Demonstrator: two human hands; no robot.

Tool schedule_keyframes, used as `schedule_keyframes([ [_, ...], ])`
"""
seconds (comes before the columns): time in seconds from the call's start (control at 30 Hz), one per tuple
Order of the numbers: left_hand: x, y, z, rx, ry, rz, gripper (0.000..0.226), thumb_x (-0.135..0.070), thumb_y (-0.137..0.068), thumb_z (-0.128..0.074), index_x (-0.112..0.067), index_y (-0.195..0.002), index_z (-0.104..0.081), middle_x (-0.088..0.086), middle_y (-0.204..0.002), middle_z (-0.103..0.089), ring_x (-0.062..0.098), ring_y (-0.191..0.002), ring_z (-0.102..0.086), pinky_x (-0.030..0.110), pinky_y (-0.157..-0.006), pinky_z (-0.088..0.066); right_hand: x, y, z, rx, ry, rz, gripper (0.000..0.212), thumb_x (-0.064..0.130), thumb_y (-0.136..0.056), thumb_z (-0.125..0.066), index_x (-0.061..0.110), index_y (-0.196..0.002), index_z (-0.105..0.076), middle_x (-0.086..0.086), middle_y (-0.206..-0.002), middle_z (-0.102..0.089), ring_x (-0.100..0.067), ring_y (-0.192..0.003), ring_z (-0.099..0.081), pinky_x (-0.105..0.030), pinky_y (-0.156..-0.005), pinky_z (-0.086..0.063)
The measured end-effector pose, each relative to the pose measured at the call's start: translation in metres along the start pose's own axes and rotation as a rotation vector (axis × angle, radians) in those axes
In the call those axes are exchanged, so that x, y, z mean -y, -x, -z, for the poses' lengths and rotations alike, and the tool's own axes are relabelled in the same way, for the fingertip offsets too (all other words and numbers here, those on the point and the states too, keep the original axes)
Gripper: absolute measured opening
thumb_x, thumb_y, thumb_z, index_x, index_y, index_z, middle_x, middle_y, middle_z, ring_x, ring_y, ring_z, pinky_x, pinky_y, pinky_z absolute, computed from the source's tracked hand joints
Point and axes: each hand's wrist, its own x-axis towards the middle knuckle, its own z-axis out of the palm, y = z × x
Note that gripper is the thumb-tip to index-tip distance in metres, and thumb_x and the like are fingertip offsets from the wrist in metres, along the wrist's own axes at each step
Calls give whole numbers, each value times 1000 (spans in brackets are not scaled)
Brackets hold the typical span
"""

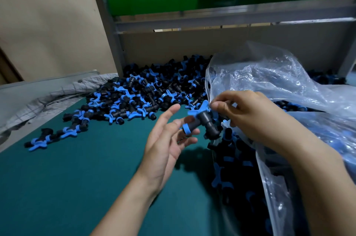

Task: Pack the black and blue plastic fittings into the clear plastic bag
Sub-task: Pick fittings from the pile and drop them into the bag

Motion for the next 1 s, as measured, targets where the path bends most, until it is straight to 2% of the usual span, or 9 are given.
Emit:
schedule_keyframes([
  [0.13, 0, -1, 1, -34, 133, 12, 29, -2, -90, -57, -9, -117, -49, 24, -112, -69, 27, -91, -71, 30, -79, -57, 2, 2, 0, -17, 53, -68, 26, 51, -98, -48, 32, -96, -66, 4, -88, -68, -19, -80, -62, -36, -76, -52],
  [0.3, 6, -5, 1, -80, -11, -51, 24, -13, -89, -57, -8, -112, -54, 16, -113, -71, 25, -90, -71, 31, -80, -58, 5, 3, 0, 13, 86, -72, 34, 51, -99, -45, 27, -80, -59, 0, -80, -67, -21, -75, -62, -38, -74, -52],
  [0.4, 10, -6, 2, -151, -162, -98, 22, -21, -91, -58, -8, -109, -60, 14, -104, -73, 28, -82, -72, 34, -78, -60, 3, 2, -1, 13, 100, -87, 43, 50, -100, -45, 26, -65, -54, 8, -59, -61, -7, -60, -58, -30, -58, -44],
  [0.47, 12, -6, 2, -167, -228, -116, 24, -25, -90, -58, -8, -108, -62, 12, -99, -74, 28, -80, -73, 33, -75, -60, 0, 1, -2, 25, 106, -112, 46, 49, -101, -45, 28, -60, -52, 18, -47, -57, 0, -51, -53, -28, -53, -37],
  [0.57, 11, -5, 2, -160, -236, -117, 26, -27, -90, -59, -8, -107, -62, 13, -99, -74, 30, -81, -73, 35, -77, -60, -2, 1, -3, 39, 106, -121, 47, 49, -101, -45, 24, -62, -53, 29, -46, -53, 7, -52, -52, -26, -52, -35],
  [0.73, 11, -5, 2, -148, -228, -120, 28, -28, -89, -59, -8, -107, -61, 12, -101, -74, 29, -80, -73, 36, -76, -61, -1, 1, -2, 40, 113, -111, 48, 49, -101, -44, 20, -64, -54, 22, -50, -57, 5, -53, -52, -25, -53, -38],
  [0.8, 12, -5, 2, -151, -252, -122, 28, -30, -89, -58, -7, -106, -62, 9, -99, -73, 28, -79, -72, 34, -72, -60, 0, 1, -3, 43, 115, -112, 48, 48, -101, -44, 22, -62, -53, 26, -49, -56, 6, -53, -52, -26, -53, -37],
  [0.87, 12, -5, 2, -173, -311, -134, 28, -33, -89, -58, -7, -100, -63, 6, -88, -70, 22, -72, -68, 28, -61, -57, 0, 2, -3, 38, 120, -106, 49, 47, -102, -43, 22, -62, -54, 27, -49, -56, 6, -52, -53, -26, -52, -36],
  [1.0, 13, -3, 2, -199, -420, -142, 31, -42, -87, -55, -11, -86, -60, 1, -72, -60, 10, -61, -57, 24, -51, -50, 0, 1, -3, 20, 113, -79, 49, 46, -103, -43, 18, -65, -57, 23, -51, -59, 1, -49, -54, -17, -47, -37],
])
